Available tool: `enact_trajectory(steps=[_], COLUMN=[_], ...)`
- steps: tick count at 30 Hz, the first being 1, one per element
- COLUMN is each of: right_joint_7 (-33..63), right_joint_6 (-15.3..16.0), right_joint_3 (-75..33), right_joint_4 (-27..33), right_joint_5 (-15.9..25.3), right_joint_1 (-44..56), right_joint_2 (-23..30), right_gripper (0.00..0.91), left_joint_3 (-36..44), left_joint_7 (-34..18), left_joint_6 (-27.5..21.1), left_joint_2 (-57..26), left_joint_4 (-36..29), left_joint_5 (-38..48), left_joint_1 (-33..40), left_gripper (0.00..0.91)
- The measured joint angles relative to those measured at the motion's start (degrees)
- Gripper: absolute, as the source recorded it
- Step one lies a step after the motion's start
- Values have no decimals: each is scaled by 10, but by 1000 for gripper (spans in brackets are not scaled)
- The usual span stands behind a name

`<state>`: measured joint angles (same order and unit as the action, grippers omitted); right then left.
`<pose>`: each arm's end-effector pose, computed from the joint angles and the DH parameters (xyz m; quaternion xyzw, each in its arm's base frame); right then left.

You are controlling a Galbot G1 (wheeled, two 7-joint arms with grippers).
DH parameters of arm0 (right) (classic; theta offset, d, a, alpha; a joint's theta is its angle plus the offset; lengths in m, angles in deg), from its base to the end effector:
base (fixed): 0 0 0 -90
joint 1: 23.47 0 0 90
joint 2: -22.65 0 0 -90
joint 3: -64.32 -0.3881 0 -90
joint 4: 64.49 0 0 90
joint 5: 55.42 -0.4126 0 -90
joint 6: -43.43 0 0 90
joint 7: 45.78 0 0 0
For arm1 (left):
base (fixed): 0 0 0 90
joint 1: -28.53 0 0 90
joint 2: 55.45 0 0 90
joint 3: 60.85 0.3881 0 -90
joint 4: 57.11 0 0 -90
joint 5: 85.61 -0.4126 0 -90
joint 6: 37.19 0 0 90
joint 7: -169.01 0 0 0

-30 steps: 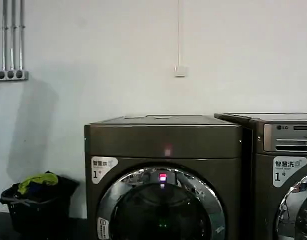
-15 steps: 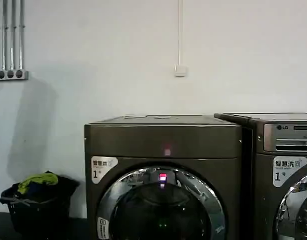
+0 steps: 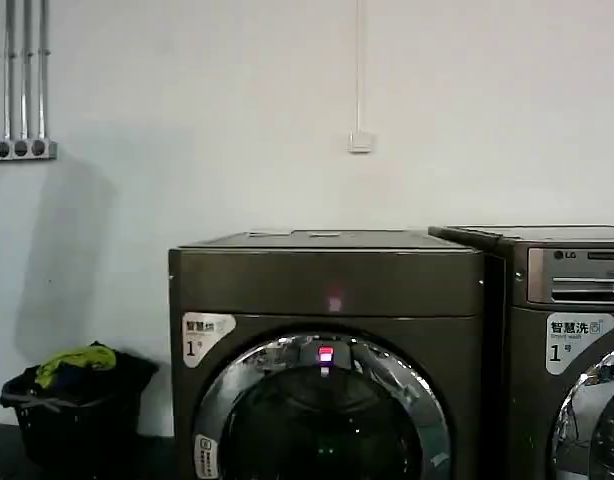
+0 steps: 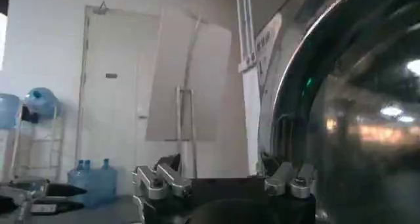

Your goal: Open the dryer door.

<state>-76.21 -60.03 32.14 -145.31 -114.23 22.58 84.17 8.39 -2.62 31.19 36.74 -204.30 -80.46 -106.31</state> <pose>0.5472 0.0866 -0.2551 -0.5726 0.8098 0.0823 0.0982 0.1170 0.0776 -0.1788 0.0645 -0.9931 -0.0537 0.0824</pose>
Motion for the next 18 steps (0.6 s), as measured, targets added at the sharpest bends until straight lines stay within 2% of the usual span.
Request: enact_trajectory(steps=[18], right_joint_7=[-24], right_joint_6=[5], right_joint_3=[20], right_joint_4=[122], right_joint_5=[-2], right_joint_1=[-56], right_joint_2=[82], right_gripper=[907], left_joint_3=[1], left_joint_7=[-1], left_joint_6=[1], left_joint_2=[0], left_joint_4=[0], left_joint_5=[0], left_joint_1=[-5], left_gripper=[907])
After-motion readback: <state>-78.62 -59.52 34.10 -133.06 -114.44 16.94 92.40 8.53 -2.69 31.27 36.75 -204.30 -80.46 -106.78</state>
